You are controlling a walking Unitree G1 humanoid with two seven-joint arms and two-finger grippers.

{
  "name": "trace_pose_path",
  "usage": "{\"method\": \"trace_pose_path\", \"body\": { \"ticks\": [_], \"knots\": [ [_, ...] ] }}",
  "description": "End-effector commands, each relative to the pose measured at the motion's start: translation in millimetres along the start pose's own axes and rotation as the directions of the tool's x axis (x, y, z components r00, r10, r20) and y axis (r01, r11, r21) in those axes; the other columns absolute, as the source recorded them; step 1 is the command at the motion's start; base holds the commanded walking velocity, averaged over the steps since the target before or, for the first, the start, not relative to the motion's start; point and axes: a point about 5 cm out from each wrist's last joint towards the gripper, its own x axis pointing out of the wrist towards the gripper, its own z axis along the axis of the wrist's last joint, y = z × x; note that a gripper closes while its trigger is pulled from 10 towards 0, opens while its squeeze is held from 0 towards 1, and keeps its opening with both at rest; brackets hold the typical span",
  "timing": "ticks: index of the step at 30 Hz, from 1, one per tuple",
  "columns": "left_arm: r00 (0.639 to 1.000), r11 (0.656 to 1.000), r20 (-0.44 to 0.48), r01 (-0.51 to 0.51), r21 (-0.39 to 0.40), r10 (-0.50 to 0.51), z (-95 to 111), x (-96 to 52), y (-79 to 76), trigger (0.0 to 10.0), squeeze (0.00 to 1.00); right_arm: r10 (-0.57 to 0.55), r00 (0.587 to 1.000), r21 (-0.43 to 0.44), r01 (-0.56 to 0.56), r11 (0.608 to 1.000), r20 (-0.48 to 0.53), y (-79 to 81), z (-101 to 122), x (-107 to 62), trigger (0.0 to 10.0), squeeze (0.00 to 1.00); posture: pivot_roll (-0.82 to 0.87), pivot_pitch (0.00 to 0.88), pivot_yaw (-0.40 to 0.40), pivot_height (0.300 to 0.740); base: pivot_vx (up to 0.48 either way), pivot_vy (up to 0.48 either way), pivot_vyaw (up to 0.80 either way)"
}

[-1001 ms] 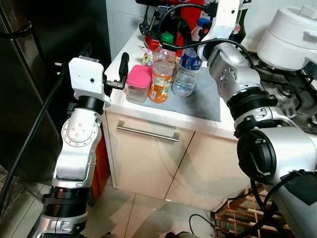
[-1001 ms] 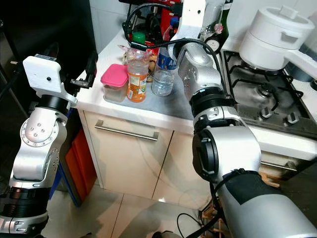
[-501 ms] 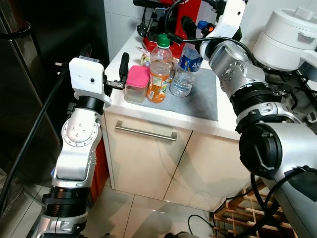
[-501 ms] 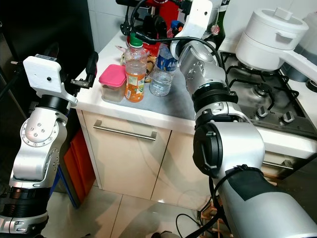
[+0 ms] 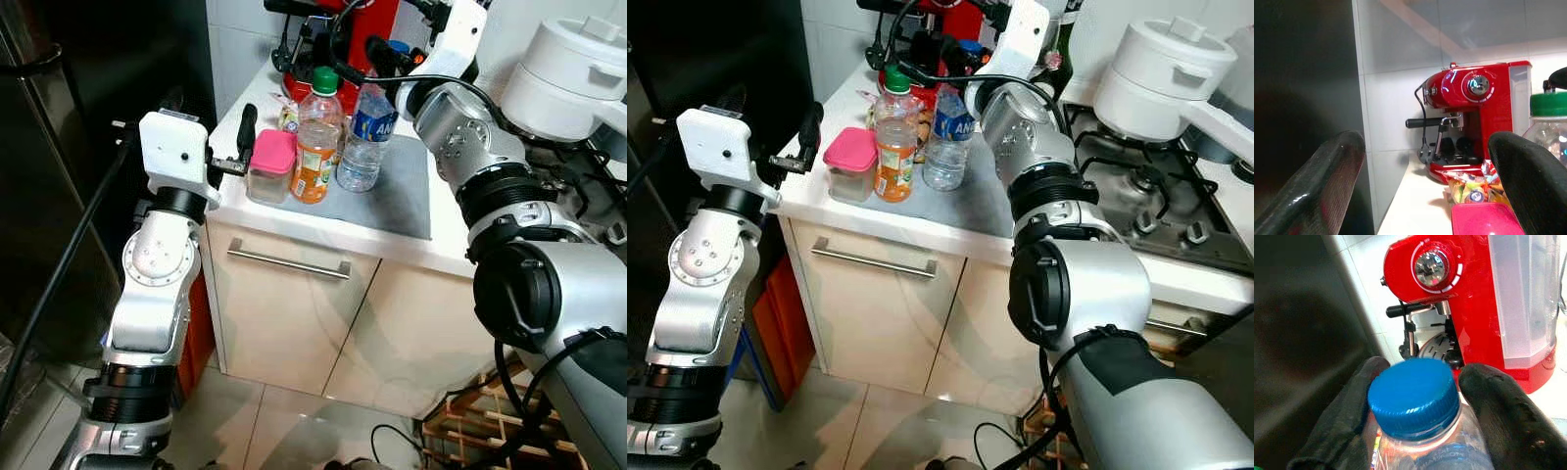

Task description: Restocking fridge

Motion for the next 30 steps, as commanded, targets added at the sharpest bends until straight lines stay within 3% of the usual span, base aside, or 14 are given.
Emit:
{"method": "trace_pose_path", "body": {
  "ticks": [1, 6, 9, 13, 14, 16, 18, 19, 21, 22, 23, 28, 30],
  "knots": [
    [1.0, 1.0, 0.012, 0.002, 0.002, -0.002, 2.7, 4.2, -2.8, 10.0, 0.0, -0.025, 0.998, 0.023, 0.027, 0.999, -0.063, -5.2, -13.7, -1.1, 0.0, 0.0, 0.05, 0.0, -0.116, 0.74, 0.0, 0.0, 0.0],
    [1.0, 1.0, 0.011, 0.013, -0.022, -0.013, 0.2, 5.7, -11.6, 10.0, 0.0, -0.006, 0.998, 0.002, 0.006, 1.0, -0.06, -2.6, -11.2, -0.7, 0.0, 0.0, 0.03, 0.0, -0.122, 0.74, 0.0, 0.0, 0.0],
    [1.0, 1.0, 0.013, 0.009, -0.029, -0.009, -0.3, 6.8, -12.9, 10.0, 0.0, 0.011, 0.999, -0.098, -0.006, 0.995, 0.045, -0.1, 5.8, -0.6, 0.0, 0.0, 0.03, 0.0, -0.12, 0.74, 0.0, 0.0, 0.0],
    [1.0, 1.0, 0.012, 0.011, -0.029, -0.01, -0.8, 7.0, -13.1, 10.0, 0.0, 0.021, 0.994, -0.117, -0.008, 0.993, 0.106, 1.1, 15.0, -1.2, 0.0, 0.0, 0.03, 0.0, -0.115, 0.74, 0.0, 0.0, 0.0],
    [1.0, 1.0, 0.008, 0.009, -0.002, -0.009, -0.9, 7.8, -13.0, 10.0, 0.0, 0.036, 0.971, -0.185, 0.009, 0.983, 0.237, 1.9, 33.2, -5.1, 0.0, 0.0, 0.03, 0.0, -0.105, 0.74, 0.0, 0.0, 0.0],
    [1.0, 1.0, -0.002, 0.004, 0.016, -0.004, -1.8, 8.5, -12.6, 10.0, 0.0, 0.055, 0.954, -0.218, 0.011, 0.976, 0.294, 3.7, 40.9, -7.5, 0.0, 0.0, 0.03, 0.0, -0.099, 0.74, 0.0, 0.0, 0.0],
    [1.0, 0.999, -0.003, 0.017, 0.04, -0.016, -1.7, 11.2, -14.0, 10.0, 0.0, 0.157, 0.848, -0.334, 0.024, 0.942, 0.506, 13.7, 67.5, -22.0, 0.0, 0.0, 0.02, 0.0, -0.09, 0.74, 0.0, 0.0, 0.0],
    [1.0, 0.999, -0.003, 0.017, 0.04, -0.016, -1.7, 11.2, -14.0, 10.0, 0.0, 0.157, 0.848, -0.334, 0.024, 0.942, 0.506, 13.7, 67.5, -22.0, 0.0, 0.0, 0.02, 0.0, -0.09, 0.74, 0.0, 0.0, 0.0],
    [0.999, 0.999, 0.025, 0.023, 0.023, -0.024, 3.2, 11.9, -14.8, 10.0, 0.0, 0.2, 0.77, -0.378, 0.057, 0.924, 0.606, 17.8, 79.1, -33.3, 0.0, 0.0, 0.02, 0.0, -0.088, 0.74, 0.0, 0.0, 0.0],
    [0.999, 0.999, 0.025, 0.023, 0.023, -0.024, 3.2, 11.9, -14.8, 10.0, 0.0, 0.2, 0.77, -0.378, 0.057, 0.924, 0.606, 17.8, 79.1, -33.3, 0.0, 0.0, 0.02, 0.0, -0.088, 0.74, 0.0, 0.0, 0.0],
    [0.999, 1.0, 0.048, 0.024, 0.011, -0.024, 7.4, 12.6, -15.5, 10.0, 0.0, 0.217, 0.69, -0.421, 0.141, 0.896, 0.691, 18.5, 86.8, -46.5, 0.0, 0.0, 0.03, 0.0, -0.086, 0.74, 0.0, 0.0, 0.0],
    [0.998, 0.999, 0.051, 0.037, 0.006, -0.037, 9.2, 13.0, -18.8, 10.0, 0.0, 0.209, 0.639, -0.437, 0.222, 0.872, 0.741, 16.2, 79.8, -57.5, 0.0, 0.0, 0.02, 0.0, -0.085, 0.74, 0.0, 0.0, 0.0],
    [0.998, 0.999, 0.047, 0.048, 0.004, -0.048, 9.4, 12.9, -21.9, 10.0, 0.0, 0.195, 0.622, -0.458, 0.295, 0.839, 0.758, 12.3, 71.1, -63.3, 0.0, 0.0, 0.02, 0.0, -0.09, 0.74, 0.0, 0.0, 0.0]
  ]
}}
